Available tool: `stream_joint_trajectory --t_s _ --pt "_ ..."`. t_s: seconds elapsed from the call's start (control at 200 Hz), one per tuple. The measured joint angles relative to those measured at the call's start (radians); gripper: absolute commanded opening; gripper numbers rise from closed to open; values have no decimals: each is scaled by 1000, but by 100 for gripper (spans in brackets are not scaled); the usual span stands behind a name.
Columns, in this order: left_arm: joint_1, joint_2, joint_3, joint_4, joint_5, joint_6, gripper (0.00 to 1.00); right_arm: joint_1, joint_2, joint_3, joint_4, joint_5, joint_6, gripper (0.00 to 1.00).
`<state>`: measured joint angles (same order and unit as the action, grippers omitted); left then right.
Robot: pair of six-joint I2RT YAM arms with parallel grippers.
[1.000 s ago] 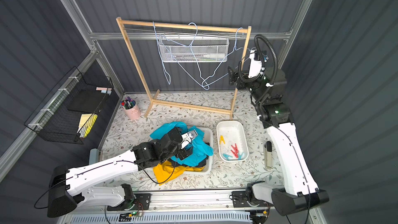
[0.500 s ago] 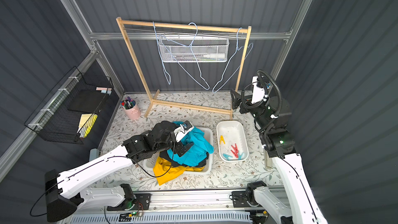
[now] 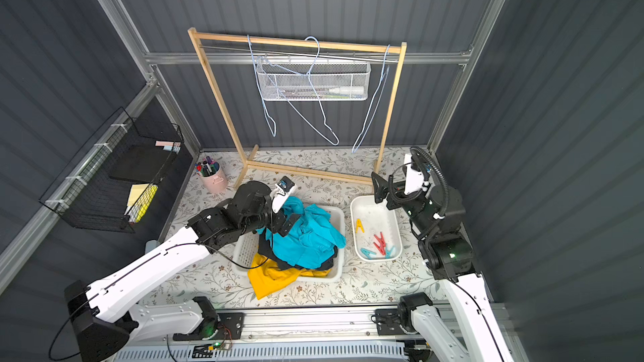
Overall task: Remove the clothespins securing t-shirts to the hanger
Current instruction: Place the hanger on the clothes rail, then reset both arms
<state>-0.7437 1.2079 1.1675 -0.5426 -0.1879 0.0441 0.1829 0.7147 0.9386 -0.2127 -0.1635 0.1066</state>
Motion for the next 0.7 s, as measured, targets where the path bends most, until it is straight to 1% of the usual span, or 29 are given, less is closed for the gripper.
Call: stream_joint_trajectory --t_s 0.15,0.27,0.375,0.51,0.625,0.7 --pt "111 13 14 -11 -79 -42 100 0 -78 -121 24 44 19 99" --pt "222 0 -40 42 -105 -64 100 0 -138 -230 47 109 65 99" --pt "346 -6 -113 88 -105 -82 100 0 -172 -322 66 154 102 99" --pt "474 -8 -241 186 -94 -86 100 0 -187 -400 84 221 132 99" --pt "548 3 -380 293 -69 -86 100 0 -187 -434 103 272 145 99" --pt "587 30 -465 372 -82 -94 100 0 -188 -449 116 302 148 99"
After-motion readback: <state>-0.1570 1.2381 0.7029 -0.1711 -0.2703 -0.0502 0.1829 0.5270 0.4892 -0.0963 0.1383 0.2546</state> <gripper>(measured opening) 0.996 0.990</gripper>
